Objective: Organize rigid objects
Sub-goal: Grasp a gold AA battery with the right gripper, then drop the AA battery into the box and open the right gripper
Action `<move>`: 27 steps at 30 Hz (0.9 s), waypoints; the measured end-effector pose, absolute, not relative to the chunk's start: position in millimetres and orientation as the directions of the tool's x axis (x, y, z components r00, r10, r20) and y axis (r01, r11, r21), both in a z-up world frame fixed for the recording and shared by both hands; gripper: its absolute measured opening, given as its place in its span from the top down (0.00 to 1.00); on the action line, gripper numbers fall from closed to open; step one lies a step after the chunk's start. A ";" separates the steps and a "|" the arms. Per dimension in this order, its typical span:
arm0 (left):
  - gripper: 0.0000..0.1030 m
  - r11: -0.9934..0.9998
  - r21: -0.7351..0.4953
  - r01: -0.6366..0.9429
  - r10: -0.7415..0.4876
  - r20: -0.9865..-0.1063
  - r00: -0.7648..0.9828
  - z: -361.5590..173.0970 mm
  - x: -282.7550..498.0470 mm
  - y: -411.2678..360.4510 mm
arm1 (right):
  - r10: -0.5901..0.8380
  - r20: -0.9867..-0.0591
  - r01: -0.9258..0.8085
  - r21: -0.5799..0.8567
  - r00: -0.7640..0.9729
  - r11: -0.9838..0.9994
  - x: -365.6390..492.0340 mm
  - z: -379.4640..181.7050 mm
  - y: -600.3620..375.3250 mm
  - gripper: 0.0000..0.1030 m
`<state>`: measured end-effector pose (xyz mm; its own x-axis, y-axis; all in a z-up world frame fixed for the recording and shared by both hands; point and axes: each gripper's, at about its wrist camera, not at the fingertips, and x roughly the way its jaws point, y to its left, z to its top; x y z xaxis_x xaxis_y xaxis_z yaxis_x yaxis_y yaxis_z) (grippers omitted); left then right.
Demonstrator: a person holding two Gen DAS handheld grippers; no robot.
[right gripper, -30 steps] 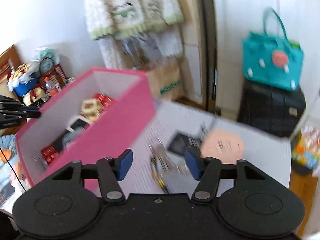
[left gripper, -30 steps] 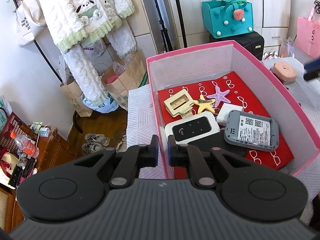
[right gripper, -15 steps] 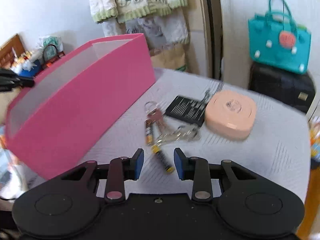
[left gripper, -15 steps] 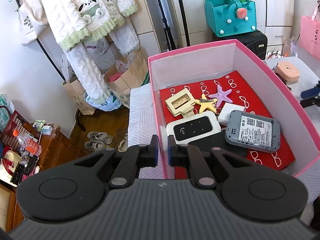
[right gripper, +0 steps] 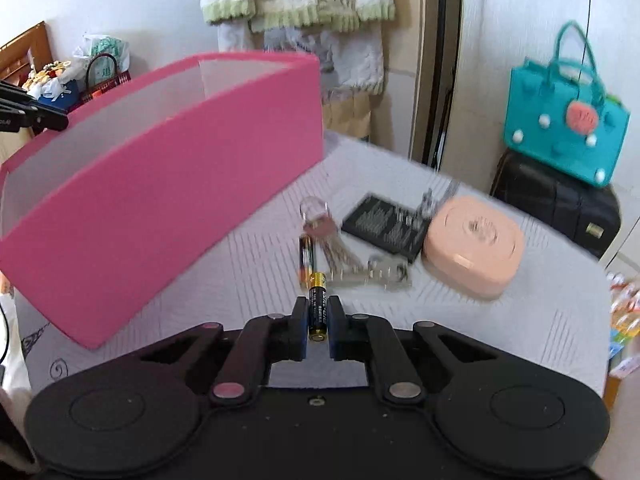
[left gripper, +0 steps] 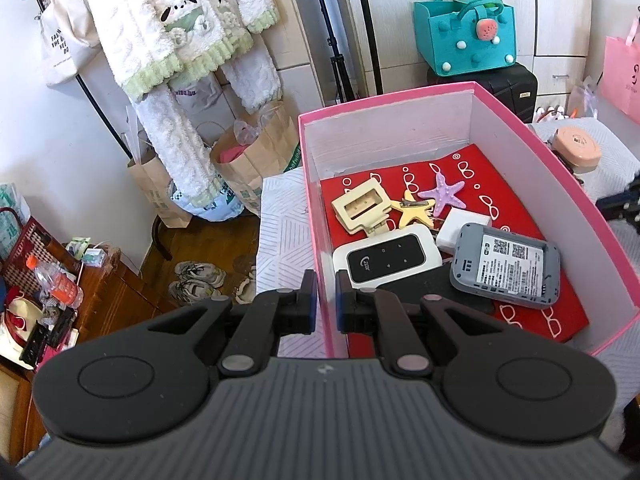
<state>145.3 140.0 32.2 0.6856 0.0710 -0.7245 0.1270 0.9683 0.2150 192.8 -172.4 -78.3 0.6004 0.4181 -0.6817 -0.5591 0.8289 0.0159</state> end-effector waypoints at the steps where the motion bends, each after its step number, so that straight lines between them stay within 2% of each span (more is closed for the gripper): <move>1: 0.92 0.967 0.218 0.129 0.072 -0.724 0.686 32.1 144.7 140.0 | 0.425 -0.672 -0.561 0.017 0.607 0.828 190.5 -73.4 -170.2 0.89; 7: 0.92 0.966 0.221 0.137 0.067 -0.722 0.688 31.8 145.4 139.2 | 0.509 -0.552 -0.594 0.032 0.660 0.804 180.5 -23.9 -151.2 0.89; 12: 0.92 0.966 0.219 0.138 0.064 -0.719 0.692 31.1 144.2 138.8 | 0.639 -0.482 -0.684 0.106 0.599 0.722 184.0 7.3 -117.7 0.89; 15: 0.92 0.964 0.223 0.142 0.065 -0.719 0.692 30.3 144.1 137.1 | 0.653 -0.509 -0.716 0.099 0.560 0.691 193.2 8.3 -88.1 0.89; 22: 0.92 0.970 0.195 0.142 0.044 -0.721 0.691 32.4 146.0 142.3 | 0.518 -0.632 -0.664 0.007 0.577 0.748 218.0 -14.3 -48.4 0.89; 27: 0.92 0.971 0.190 0.145 0.037 -0.721 0.692 32.4 145.8 143.4 | 0.492 -0.614 -0.639 -0.026 0.617 0.769 216.1 -12.9 -48.0 0.87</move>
<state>145.8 143.4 32.4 0.6923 0.0374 -0.7207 0.1451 0.9710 0.1898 216.1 -48.0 -12.9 0.6170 0.4921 -0.6141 -0.6391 0.7687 -0.0262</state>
